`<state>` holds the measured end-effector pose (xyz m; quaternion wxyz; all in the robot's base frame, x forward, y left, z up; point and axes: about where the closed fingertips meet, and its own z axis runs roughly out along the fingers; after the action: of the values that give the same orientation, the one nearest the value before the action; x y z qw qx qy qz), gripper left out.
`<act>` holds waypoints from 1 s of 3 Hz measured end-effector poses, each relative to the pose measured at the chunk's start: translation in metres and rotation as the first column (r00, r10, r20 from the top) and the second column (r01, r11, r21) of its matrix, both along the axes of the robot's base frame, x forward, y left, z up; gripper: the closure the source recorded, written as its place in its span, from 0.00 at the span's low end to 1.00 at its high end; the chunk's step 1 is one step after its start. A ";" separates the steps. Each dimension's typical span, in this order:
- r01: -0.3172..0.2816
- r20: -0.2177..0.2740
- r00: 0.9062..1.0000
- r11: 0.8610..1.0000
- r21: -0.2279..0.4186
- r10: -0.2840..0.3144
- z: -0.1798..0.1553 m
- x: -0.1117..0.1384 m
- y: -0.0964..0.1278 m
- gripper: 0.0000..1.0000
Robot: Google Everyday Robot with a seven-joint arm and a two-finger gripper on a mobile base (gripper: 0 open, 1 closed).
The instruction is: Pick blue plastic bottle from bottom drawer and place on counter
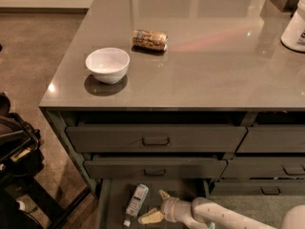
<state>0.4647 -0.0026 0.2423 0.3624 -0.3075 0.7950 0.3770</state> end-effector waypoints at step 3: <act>0.064 0.047 0.997 0.997 -0.036 -0.062 -0.042 0.027 0.046 0.00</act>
Offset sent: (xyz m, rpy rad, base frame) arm 0.0366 0.0569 -0.0539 -0.0403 -0.0768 -0.0492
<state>0.4918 0.0439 0.2002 0.3865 -0.2975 0.8027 0.3433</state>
